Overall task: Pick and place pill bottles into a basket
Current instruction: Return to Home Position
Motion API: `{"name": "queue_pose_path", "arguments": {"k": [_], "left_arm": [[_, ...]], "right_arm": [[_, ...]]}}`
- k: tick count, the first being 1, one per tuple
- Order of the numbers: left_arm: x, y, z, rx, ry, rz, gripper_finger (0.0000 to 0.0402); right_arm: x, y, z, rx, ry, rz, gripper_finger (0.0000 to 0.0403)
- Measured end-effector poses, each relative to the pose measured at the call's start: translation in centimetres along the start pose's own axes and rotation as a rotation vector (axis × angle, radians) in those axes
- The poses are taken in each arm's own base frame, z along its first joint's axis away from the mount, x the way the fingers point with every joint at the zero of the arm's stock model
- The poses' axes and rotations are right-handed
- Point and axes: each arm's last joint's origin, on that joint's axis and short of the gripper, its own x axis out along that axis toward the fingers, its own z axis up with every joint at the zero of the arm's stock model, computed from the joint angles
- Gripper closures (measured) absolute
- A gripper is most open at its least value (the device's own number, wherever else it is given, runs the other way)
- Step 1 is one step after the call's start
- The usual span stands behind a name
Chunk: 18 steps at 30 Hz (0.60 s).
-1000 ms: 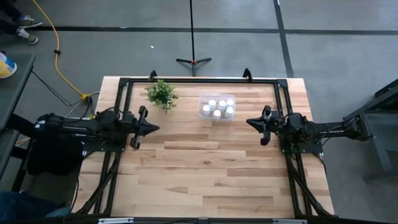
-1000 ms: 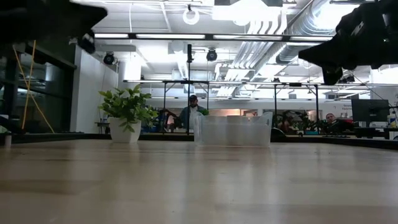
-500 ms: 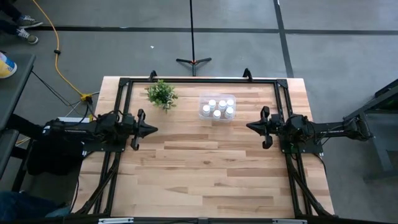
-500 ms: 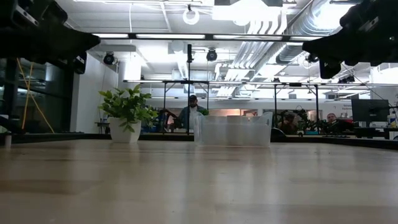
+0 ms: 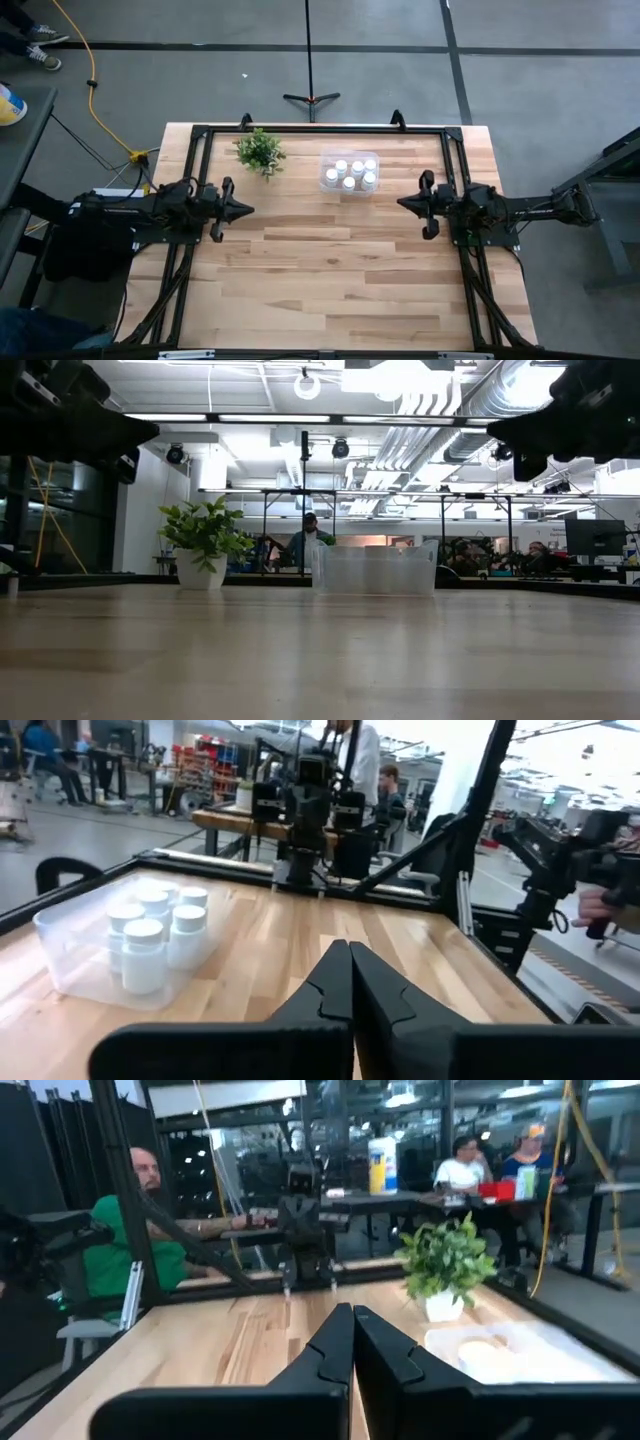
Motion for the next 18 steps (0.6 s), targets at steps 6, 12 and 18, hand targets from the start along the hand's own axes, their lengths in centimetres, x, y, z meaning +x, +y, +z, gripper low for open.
{"name": "queue_pose_path", "arguments": {"k": [6, 12, 18], "left_arm": [[0.0, 0.1, -0.6, -0.050, 0.063, 0.021, 0.0373], [0.0, 0.1, -0.4, -0.047, 0.040, 0.013, 0.0379], [0.0, 0.1, -0.4, -0.051, 0.036, 0.021, 0.0349]], "right_arm": [[-0.1, 0.0, -1.1, 0.076, 0.116, 0.031, 0.0402], [0.0, 0.0, -0.8, 0.029, 0.084, 0.006, 0.0403], [0.0, -0.2, -0.6, 0.045, 0.061, -0.040, 0.0402]]}}
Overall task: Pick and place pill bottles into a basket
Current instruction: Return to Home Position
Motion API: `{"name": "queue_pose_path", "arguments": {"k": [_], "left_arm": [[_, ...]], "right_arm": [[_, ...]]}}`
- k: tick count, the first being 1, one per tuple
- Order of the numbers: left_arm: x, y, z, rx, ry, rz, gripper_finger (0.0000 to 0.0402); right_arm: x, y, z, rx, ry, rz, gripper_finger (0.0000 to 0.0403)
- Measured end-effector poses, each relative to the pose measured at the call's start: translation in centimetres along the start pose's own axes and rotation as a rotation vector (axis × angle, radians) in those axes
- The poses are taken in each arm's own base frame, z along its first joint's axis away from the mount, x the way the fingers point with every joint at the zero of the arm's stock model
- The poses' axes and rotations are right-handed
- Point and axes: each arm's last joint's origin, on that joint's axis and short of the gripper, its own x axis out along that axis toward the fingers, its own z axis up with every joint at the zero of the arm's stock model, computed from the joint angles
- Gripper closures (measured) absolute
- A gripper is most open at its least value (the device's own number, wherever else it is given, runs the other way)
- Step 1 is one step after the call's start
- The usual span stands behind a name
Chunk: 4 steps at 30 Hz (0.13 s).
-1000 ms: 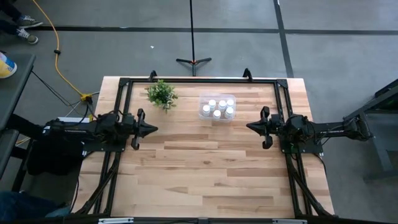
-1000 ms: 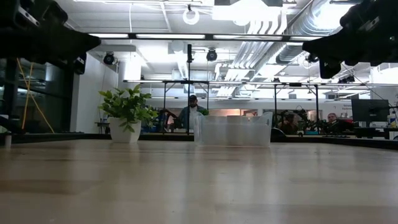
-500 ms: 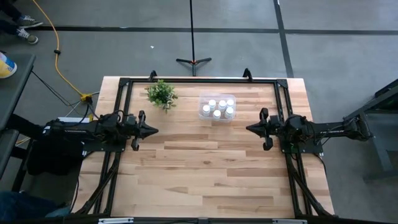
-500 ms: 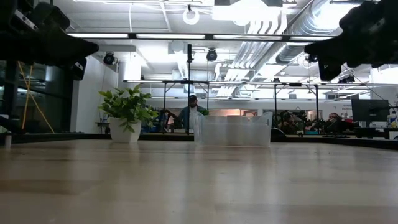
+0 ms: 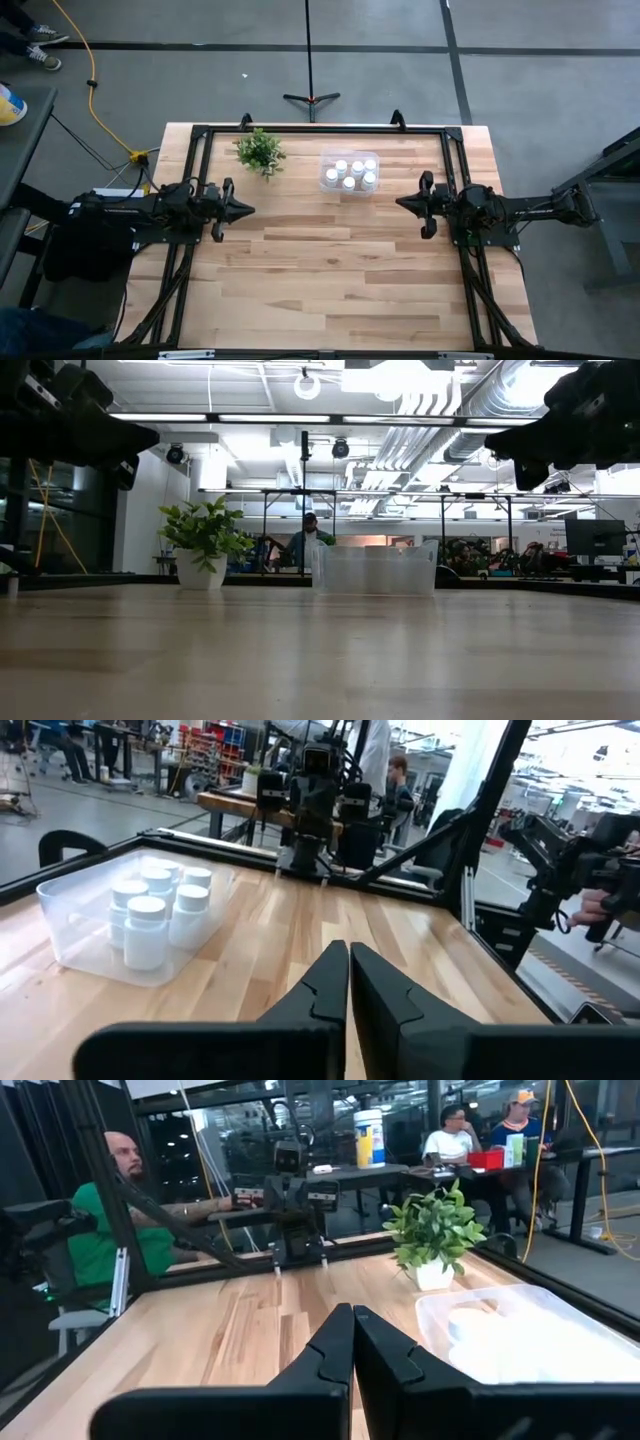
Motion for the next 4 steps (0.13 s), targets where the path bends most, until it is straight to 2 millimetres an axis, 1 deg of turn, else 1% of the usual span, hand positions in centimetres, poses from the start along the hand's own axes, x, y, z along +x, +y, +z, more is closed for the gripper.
{"name": "queue_pose_path", "arguments": {"k": [2, 4], "left_arm": [[0.00, -0.01, 0.05, 0.001, -0.005, -0.001, 0.0355], [0.00, -0.01, 0.04, 0.008, -0.004, -0.002, 0.0370]], "right_arm": [[0.00, 0.00, 0.01, 0.002, -0.001, 0.000, 0.0403], [0.00, 0.00, 0.00, 0.009, -0.001, 0.000, 0.0402]]}}
